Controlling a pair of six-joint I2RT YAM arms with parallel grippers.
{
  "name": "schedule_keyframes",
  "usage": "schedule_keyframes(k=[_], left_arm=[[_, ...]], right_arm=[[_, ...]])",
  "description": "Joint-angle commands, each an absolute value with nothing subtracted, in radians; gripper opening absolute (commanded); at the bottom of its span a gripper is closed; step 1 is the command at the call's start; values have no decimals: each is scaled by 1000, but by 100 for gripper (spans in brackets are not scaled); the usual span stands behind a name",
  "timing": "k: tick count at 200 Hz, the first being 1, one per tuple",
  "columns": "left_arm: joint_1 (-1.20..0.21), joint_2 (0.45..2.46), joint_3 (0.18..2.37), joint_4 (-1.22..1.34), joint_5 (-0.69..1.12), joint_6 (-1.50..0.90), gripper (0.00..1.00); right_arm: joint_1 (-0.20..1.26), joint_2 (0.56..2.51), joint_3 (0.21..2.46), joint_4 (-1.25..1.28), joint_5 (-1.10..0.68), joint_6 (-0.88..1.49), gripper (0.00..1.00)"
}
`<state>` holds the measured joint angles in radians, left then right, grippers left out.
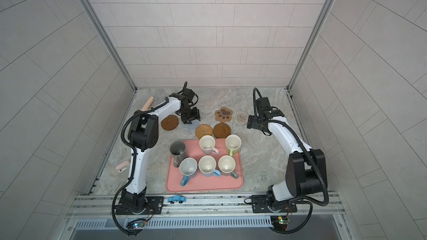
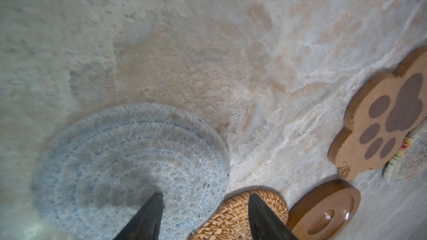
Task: Place cups on coasters
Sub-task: Move the coaster to the top-center of the table.
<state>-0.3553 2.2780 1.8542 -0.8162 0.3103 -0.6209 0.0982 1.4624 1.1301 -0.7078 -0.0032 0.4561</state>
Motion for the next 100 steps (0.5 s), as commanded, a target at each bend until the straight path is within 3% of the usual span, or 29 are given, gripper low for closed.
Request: schedule_keyframes(k=[1,100], left_arm=[[-344,2313,1859,-827,287,-616,66],[-341,2271,1948,-894,266,-578,67]], right_arm=[[103,1467,1154,-726,-2,478,99],[115,1476,1181,-725,-8,484,98]])
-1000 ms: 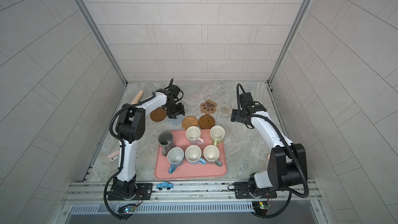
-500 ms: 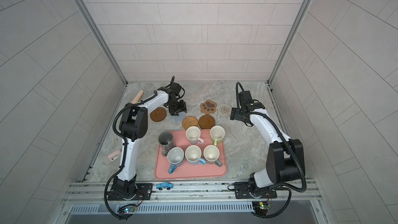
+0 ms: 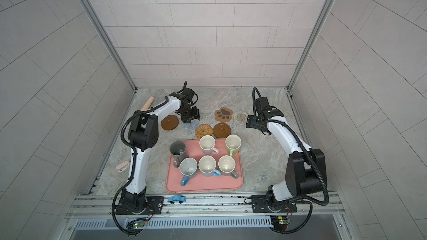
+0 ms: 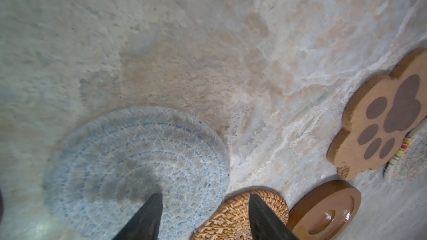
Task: Place cups on coasters
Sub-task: Move the coaster to the top-center of the table.
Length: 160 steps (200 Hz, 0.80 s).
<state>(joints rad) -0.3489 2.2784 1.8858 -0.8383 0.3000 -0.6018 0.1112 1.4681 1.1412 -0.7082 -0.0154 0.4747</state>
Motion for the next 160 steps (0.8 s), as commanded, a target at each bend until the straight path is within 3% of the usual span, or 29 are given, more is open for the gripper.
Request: schedule_keyframes(k=[1,160], left_arm=[[-342,2271,1951,-894,266,-577,67],[-447,2187,1916,-945,352,-580,67]], right_arm=[[116,1476,1182,-725,-8,484,98],[153,1663,1379,-733,-87,390,97]])
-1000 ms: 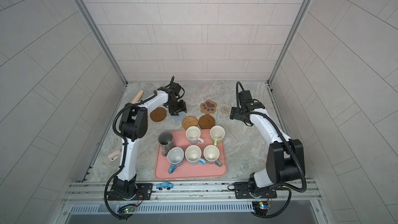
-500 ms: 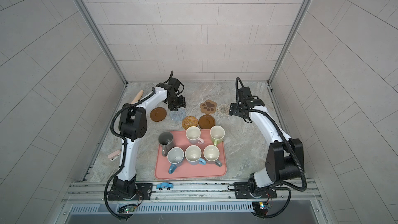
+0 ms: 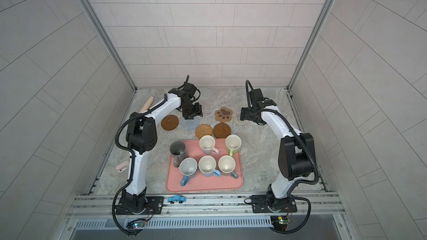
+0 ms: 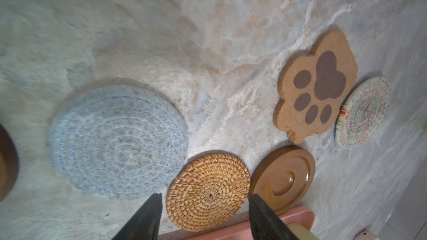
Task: Place cups on coasters
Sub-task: Move the coaster to the top-center of the table.
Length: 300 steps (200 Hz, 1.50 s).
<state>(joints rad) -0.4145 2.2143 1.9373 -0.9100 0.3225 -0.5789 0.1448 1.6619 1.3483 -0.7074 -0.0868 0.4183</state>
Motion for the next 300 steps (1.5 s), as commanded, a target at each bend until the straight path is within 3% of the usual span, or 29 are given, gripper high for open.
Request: schedule_keyframes(k=[1,77,183,300], left_arm=[[-448,2187,1915,-946,353,-581,67],[-555,2218,1872,-908,355,-628,67],[-561,2248,1798,-835,359,-647,67],[-566,2352,1883,-790,354,-669,67]], right_arm=[[153,1663,1379,-734,-87,389,97],[153,1640,1388,-740,6,356,97],[151,1576,1317,-690,68,386,97],[130,1560,1307,-714,99,388,97]])
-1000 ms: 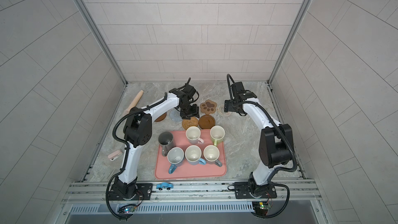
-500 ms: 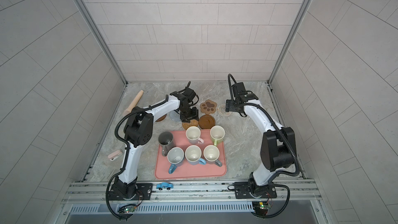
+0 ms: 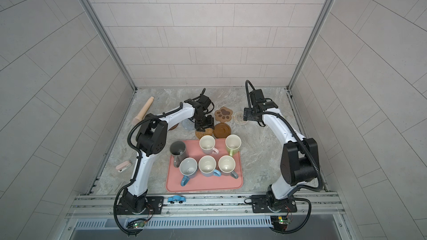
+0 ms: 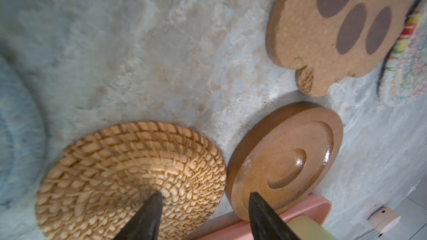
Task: Place cups on coasters
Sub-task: Move the coaster to the top-center of the table.
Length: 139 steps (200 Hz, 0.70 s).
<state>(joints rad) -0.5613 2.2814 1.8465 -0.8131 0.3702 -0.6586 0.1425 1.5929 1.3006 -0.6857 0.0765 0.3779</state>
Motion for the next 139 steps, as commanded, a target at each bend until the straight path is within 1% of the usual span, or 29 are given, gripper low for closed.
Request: schedule_keyframes(k=[1,91,139], left_arm=[[-567,2352,1884,-790,353,-669,67],[-566,2447,2037,-779,339,-695,67],[-553,2463,2049,-746,324,-719,67]], right_arm=[[130,1560,1307,-714,99,389,97],[117,1565,1310,-733,101,383,97],[117,1571,1316,-745,100,378,97]])
